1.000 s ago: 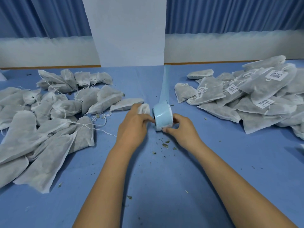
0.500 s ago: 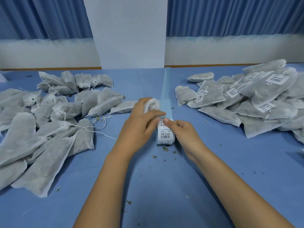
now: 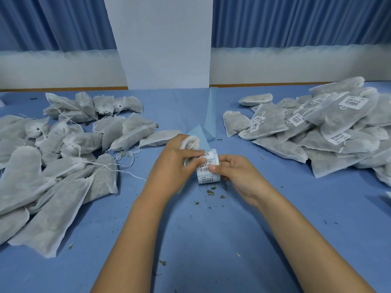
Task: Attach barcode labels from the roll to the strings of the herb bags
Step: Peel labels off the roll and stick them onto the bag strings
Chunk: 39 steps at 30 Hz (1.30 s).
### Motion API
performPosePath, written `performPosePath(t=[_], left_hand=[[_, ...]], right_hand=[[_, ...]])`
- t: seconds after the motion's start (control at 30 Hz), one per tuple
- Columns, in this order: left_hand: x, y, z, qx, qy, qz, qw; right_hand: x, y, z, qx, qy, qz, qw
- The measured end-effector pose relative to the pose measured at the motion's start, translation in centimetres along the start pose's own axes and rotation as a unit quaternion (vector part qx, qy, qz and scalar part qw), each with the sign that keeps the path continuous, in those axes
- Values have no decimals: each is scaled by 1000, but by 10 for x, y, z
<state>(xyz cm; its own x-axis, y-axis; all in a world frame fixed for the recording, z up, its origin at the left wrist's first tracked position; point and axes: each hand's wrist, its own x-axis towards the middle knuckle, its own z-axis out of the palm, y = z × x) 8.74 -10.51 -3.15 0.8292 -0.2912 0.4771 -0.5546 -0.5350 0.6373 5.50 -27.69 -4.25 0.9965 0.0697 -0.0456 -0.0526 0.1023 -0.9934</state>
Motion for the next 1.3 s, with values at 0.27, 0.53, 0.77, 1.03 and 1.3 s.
performPosePath(t=[0.27, 0.53, 0.77, 1.03, 1.3], left_hand=[[-2, -2, -3, 51, -31, 7, 998], [-4, 1, -5, 98, 5, 15, 995], [-4, 1, -6, 67, -5, 14, 998], [-1, 2, -1, 42, 28, -17, 999], [-3, 2, 0, 48, 56, 5, 997]], right_hand=[[1, 1, 2, -11, 29, -12, 999], [-1, -4, 6, -69, 59, 7, 996], [-4, -6, 7, -83, 64, 4, 994], [-4, -7, 8, -81, 67, 0, 994], [-4, -5, 10, -76, 60, -6, 995]])
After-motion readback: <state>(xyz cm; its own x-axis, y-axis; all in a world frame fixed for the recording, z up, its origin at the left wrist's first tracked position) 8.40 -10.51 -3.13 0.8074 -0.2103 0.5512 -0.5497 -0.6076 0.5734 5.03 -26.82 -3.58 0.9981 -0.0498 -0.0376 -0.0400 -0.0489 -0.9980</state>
